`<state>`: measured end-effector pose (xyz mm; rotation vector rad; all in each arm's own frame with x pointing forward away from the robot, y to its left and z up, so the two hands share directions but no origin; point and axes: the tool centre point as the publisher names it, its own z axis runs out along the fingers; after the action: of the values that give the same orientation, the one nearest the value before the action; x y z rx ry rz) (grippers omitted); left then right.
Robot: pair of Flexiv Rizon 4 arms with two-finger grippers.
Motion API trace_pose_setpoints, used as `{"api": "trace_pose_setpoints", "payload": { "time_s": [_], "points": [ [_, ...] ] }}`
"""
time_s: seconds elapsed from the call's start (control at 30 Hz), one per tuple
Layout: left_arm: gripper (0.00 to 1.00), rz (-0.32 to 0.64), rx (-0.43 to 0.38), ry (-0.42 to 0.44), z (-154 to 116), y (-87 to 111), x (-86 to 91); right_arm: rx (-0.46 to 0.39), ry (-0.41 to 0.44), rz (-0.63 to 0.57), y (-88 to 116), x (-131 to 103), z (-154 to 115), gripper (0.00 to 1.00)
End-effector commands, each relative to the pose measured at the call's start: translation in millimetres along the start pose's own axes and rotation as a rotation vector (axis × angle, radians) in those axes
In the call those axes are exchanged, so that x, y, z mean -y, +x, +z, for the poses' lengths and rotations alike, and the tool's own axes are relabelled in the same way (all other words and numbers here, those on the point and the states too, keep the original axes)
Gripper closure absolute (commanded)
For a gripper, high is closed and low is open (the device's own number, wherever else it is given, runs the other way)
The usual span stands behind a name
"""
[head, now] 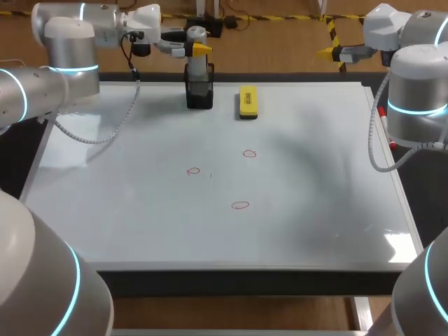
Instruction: Pick up the inspection probe, press it on each red-marked spot on the whiteboard one by one, put down the probe, pick up the eraser, and wipe off all the red marks.
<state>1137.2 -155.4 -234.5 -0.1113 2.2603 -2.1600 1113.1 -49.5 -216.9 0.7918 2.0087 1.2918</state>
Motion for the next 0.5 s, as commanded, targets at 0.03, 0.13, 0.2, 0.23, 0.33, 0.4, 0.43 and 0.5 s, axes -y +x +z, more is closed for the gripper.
{"api": "trace_pose_setpoints", "payload": {
  "time_s": [0.03,0.13,0.2,0.23,0.33,0.4,0.43,0.5],
  "points": [
    [1.00,0.002,0.025,-0.007,-1,6.6,11.9,-0.001,0.001,0.000,0,0,0,0.00],
    [1.00,0.011,0.035,-0.005,-1,6.4,21.4,-0.001,0.001,0.000,0,0,0,0.00],
    [1.00,0.018,0.039,-0.002,-1,6.2,27.7,-0.001,0.001,0.000,0,0,0,0.00],
    [1.00,0.019,0.040,-0.001,-1,6.0,30.9,-0.001,0.001,0.000,0,0,0,0.00],
    [1.00,0.028,0.049,-0.002,-1,6.6,40.9,-0.001,0.001,0.000,0,0,0,0.00],
    [1.00,0.029,0.054,-0.003,-1,7.5,47.2,-0.001,0.001,0.000,0,0,0,0.00],
    [1.00,0.028,0.058,-0.009,-1,7.6,50.0,-0.001,0.001,0.000,0,0,0,0.00],
    [1.00,0.029,0.059,-0.019,0,8.7,55.4,-0.001,0.001,0.000,0,0,0,0.00]
  ]
}}
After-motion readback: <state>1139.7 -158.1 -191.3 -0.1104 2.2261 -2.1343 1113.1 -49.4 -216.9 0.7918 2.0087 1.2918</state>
